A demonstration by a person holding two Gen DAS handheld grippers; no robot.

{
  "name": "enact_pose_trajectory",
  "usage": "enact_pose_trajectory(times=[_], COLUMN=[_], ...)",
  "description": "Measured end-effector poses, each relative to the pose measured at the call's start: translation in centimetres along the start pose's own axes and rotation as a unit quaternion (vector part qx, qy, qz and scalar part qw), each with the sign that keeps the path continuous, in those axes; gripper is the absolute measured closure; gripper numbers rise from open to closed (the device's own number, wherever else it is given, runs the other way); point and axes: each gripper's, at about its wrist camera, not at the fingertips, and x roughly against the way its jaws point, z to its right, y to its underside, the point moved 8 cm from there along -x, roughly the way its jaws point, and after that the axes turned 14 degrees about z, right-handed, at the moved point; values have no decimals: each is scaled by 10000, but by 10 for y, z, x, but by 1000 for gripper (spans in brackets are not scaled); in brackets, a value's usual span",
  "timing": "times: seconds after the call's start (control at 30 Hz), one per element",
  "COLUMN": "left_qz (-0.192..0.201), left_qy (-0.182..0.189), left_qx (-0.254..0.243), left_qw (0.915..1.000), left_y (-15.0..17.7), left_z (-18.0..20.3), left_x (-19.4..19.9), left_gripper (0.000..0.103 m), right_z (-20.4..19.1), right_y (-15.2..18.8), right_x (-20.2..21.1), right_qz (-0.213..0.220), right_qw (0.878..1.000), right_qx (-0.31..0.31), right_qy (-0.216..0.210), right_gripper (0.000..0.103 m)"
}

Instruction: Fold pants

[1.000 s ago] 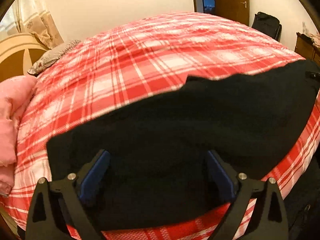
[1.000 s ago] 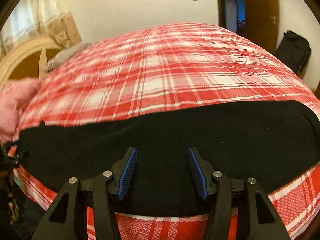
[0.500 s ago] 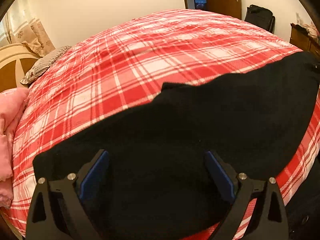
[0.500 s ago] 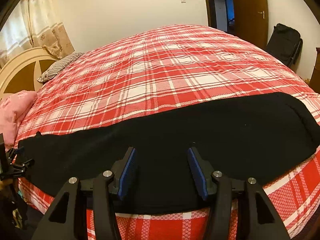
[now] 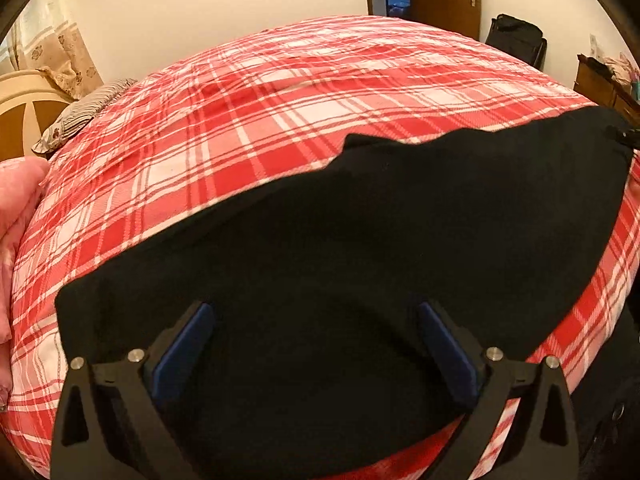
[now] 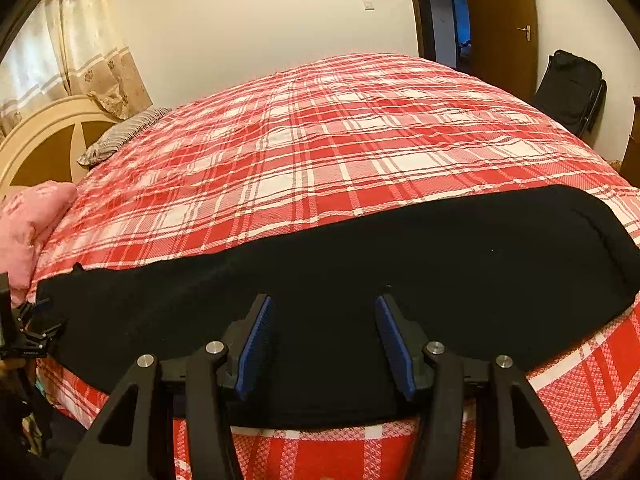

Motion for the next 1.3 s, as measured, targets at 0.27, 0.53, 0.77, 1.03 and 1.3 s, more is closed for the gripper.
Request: enact_pose_trajectory(times=[0.27, 0.53, 0.77, 1.03, 1.3], left_qz=[241, 788, 718, 466, 308], left_qy=[-265, 187, 490, 419, 401], left_qx=[442, 226, -141, 11, 77], left_qw=[9984, 9965, 9961, 9980, 9987], left_y=[-5, -50, -59, -51, -41], left_z=[-26, 23, 63, 67, 66], left_x=[20, 28, 4, -14, -21], left_gripper=[0, 0, 0, 0, 0], right_z=[24, 113, 165, 183, 191], right_y=[-20, -55, -32, -19, -25], right_x=[31, 102, 114, 90, 68], right_qz=[503, 1202, 947, 589, 557], right_qw=[9980, 9805, 9634, 9561, 9473], right_qx=[-392, -1375, -2403, -2801, -3134], right_qy=[-34, 719, 721, 624, 364], right_gripper=[47, 47, 47, 47, 47])
